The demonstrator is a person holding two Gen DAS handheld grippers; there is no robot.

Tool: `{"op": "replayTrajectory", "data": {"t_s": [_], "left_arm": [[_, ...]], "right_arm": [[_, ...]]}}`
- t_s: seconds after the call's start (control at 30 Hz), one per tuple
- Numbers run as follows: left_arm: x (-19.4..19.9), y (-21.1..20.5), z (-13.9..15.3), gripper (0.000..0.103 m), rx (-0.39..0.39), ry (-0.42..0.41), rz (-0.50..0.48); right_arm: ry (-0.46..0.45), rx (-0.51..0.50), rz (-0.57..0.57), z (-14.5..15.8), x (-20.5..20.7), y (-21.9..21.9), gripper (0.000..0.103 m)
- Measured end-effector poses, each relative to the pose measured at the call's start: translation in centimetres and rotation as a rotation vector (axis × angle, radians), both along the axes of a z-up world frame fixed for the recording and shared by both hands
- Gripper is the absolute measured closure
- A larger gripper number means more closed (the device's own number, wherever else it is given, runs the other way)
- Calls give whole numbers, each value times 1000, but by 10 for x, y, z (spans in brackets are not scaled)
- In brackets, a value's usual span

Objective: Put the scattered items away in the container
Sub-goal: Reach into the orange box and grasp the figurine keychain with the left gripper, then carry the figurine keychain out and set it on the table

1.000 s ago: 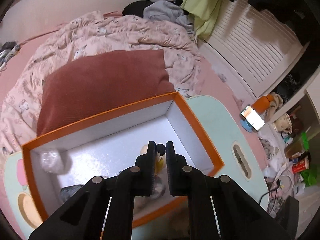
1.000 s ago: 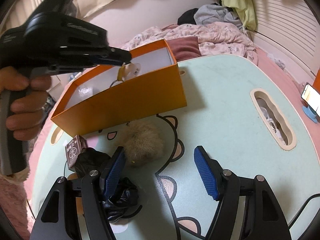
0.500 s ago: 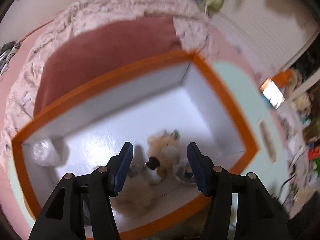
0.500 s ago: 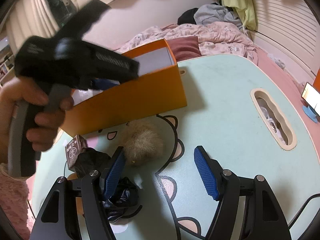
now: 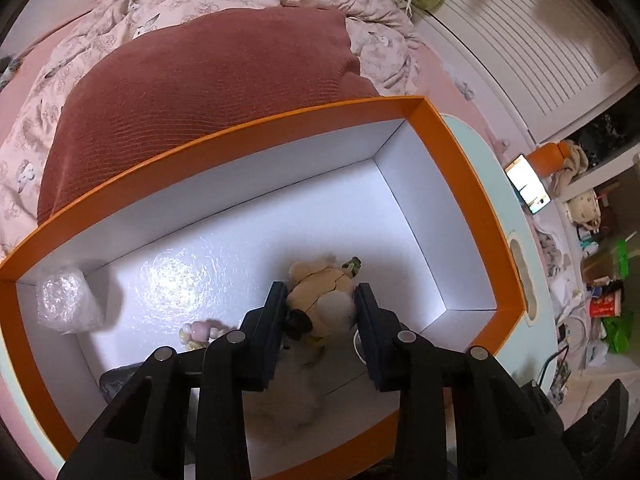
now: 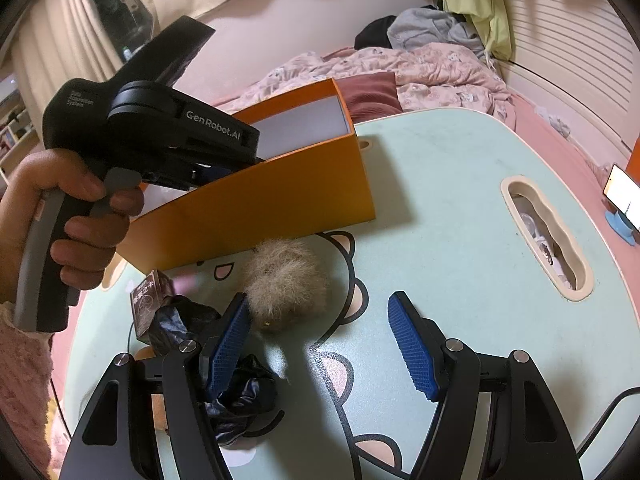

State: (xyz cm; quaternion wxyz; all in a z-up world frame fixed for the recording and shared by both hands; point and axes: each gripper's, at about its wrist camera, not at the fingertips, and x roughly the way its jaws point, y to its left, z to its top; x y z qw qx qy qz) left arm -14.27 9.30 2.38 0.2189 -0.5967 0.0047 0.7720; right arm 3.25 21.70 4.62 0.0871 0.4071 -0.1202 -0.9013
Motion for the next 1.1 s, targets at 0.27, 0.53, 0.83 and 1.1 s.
{"op": "replayTrajectory", "data": {"t_s": [0.27,0.53,0.83,1.1], "left_arm": [[8,-12,28,67,80,118,31],[70,-46,90,67,228,246,3],[141,-90,47,67,266,253,109],[160,-91,5,67,222,250,155]], "right_arm": [[0,-1,-1,0,0,0,33],[0,0,-2,0,0,0,33],[0,4,-4,1,1,0,33],[0,4,-5,1,1,0,33]]}}
